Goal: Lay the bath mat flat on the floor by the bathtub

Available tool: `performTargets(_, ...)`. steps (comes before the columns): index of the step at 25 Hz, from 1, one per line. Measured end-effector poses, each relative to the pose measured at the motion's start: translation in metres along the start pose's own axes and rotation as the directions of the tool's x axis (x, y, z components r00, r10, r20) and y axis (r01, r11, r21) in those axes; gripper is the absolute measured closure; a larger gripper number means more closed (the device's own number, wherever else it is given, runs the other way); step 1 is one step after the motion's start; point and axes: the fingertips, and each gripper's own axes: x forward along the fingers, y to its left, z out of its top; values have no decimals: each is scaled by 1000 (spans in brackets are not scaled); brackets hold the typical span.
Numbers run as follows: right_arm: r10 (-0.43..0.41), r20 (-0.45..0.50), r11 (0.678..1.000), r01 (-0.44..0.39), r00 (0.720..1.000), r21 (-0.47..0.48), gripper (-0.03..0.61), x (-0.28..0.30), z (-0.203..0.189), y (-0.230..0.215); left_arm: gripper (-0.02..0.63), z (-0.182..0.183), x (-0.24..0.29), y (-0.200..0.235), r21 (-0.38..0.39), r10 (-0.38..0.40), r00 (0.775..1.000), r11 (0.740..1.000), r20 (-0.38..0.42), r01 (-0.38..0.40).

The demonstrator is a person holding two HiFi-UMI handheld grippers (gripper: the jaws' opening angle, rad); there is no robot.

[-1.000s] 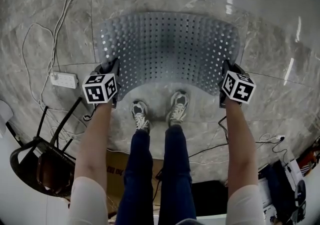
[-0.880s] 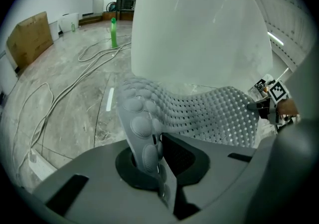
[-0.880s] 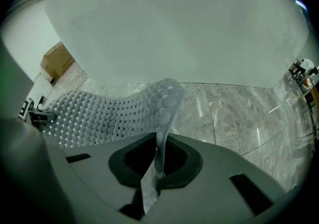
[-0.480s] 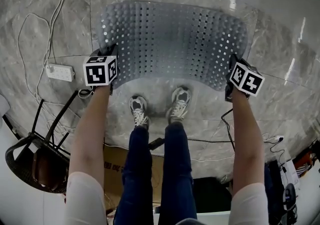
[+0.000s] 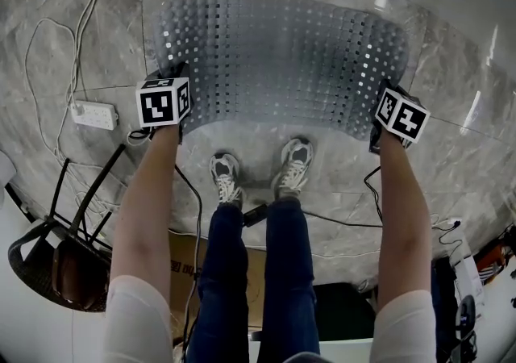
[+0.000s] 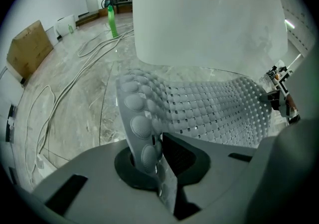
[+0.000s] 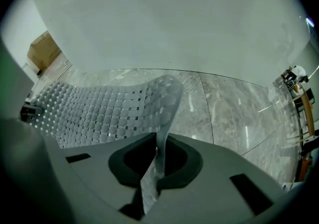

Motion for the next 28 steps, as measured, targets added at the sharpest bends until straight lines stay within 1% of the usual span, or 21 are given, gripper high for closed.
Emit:
performTargets(2, -17, -5, 1000, 17, 1000, -15, 541, 7, -1, -3, 572, -1, 7, 3, 3, 17, 1000, 1000, -11, -17)
performTargets(6, -44, -22, 998, 43, 999, -49, 541, 18, -3, -8, 572, -4, 18, 8, 37, 54, 998, 998, -36, -53)
performTargets(10, -62, -32, 996, 60, 998, -70, 541, 26, -5, -13, 572, -8, 25, 12, 33, 68, 996, 997, -59, -66)
performTargets(15, -65, -41, 996, 62, 997, -67, 540, 34, -8, -16, 564, -11, 30, 16, 45, 76, 992, 996, -99, -72)
performTargets(16, -65, -42, 996, 62, 997, -66, 540, 34, -7, -16, 542, -13, 32, 18, 49, 77, 990, 996, -115, -72)
performTargets(17, -65, -42, 996, 62, 997, -63, 540, 36, -7, -16, 489, -15, 34, 19, 52, 82, 988, 996, -130, -76)
performTargets(19, -66, -46, 997, 63, 997, -51, 540, 38, -9, -18, 432, -21, 38, 26, 32, 117, 983, 993, -140, -113)
performTargets(21, -80, -50, 996, 78, 996, -44, 538, 40, -11, -21, 420, -22, 40, 35, 17, 176, 976, 984, -126, -175)
performTargets(23, -114, -47, 993, 111, 992, -49, 517, 40, -12, -25, 407, -21, 41, 39, 22, 205, 973, 979, -104, -204)
performTargets(24, -136, -46, 990, 134, 990, -44, 494, 40, -12, -27, 407, -20, 41, 41, 20, 211, 973, 978, -94, -210)
performTargets(26, -180, -48, 984, 179, 983, -10, 386, 39, -16, -35, 383, -20, 41, 44, 6, 217, 973, 976, -79, -217)
performTargets(28, -198, -49, 980, 199, 979, 25, 357, 37, -21, -43, 349, -23, 40, 47, -4, 214, 974, 977, -79, -215)
